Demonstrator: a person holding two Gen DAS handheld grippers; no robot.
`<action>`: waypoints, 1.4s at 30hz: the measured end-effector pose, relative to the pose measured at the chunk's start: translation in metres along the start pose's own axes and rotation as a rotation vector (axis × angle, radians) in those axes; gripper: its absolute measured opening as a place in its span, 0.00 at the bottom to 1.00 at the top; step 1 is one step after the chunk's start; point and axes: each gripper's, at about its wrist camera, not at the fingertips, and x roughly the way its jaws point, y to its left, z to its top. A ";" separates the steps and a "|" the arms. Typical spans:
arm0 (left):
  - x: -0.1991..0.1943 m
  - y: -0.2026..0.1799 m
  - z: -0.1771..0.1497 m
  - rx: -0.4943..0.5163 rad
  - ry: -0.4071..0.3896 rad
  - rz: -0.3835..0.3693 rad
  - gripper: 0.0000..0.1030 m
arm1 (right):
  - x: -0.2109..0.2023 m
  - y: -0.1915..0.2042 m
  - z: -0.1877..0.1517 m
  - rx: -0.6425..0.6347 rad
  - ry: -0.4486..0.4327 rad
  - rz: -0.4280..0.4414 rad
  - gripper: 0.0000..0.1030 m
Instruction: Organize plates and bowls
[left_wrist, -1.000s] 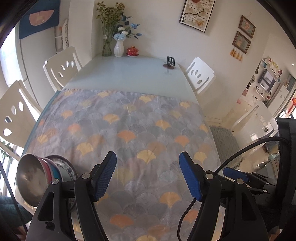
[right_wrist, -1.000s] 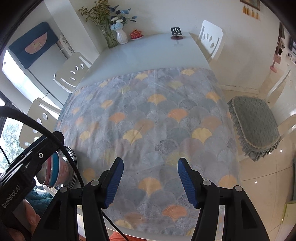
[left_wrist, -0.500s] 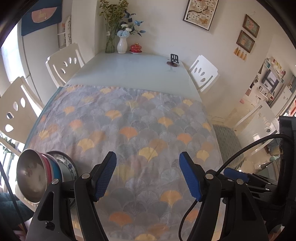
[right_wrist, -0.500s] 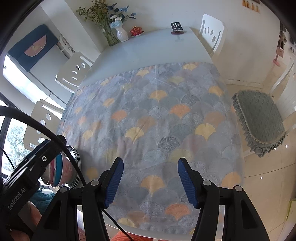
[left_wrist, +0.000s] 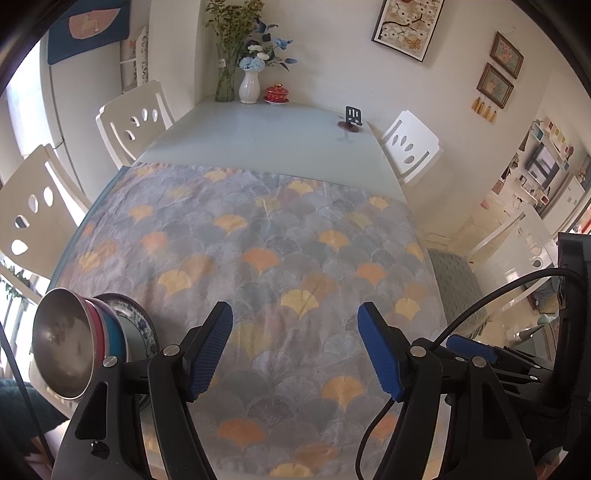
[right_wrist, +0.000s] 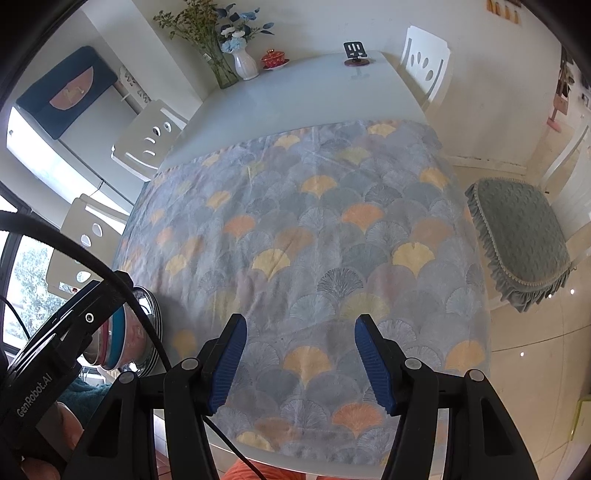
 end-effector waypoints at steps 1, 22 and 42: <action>0.000 0.000 0.000 0.000 0.000 0.001 0.67 | 0.000 0.000 0.000 -0.002 0.001 -0.001 0.57; 0.020 0.002 0.005 0.015 0.015 0.034 0.67 | 0.014 -0.004 0.008 -0.008 0.027 -0.009 0.57; 0.048 0.001 0.019 0.106 -0.027 0.166 0.85 | 0.026 -0.010 0.027 -0.027 -0.009 -0.044 0.57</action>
